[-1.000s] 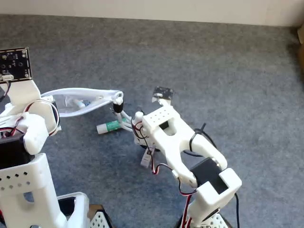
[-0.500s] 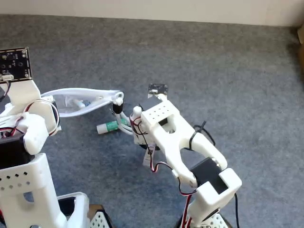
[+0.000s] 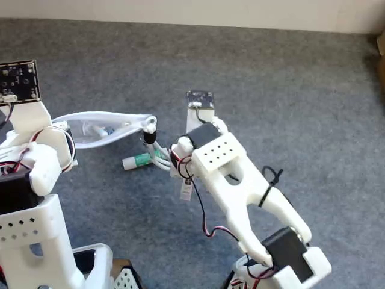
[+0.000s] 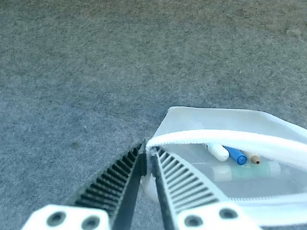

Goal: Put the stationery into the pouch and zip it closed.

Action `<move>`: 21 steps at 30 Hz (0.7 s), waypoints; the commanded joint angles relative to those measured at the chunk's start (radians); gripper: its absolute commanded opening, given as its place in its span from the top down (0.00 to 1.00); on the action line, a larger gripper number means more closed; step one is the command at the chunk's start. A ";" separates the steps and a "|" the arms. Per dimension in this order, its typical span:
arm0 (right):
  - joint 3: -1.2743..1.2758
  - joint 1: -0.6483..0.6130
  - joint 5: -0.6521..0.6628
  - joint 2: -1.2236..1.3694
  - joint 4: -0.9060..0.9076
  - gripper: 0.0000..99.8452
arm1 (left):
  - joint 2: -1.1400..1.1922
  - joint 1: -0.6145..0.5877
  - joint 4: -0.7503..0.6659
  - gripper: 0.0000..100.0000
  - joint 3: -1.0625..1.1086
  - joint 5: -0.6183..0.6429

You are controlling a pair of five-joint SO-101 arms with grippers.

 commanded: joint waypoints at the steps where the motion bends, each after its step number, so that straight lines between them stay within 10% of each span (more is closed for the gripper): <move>1: -0.015 0.008 0.012 -0.101 -0.004 0.99 | 0.004 0.012 -0.005 0.99 0.025 0.012; 21: 0.050 0.004 0.012 -0.354 -0.024 0.99 | 0.004 0.012 -0.005 0.99 0.025 0.012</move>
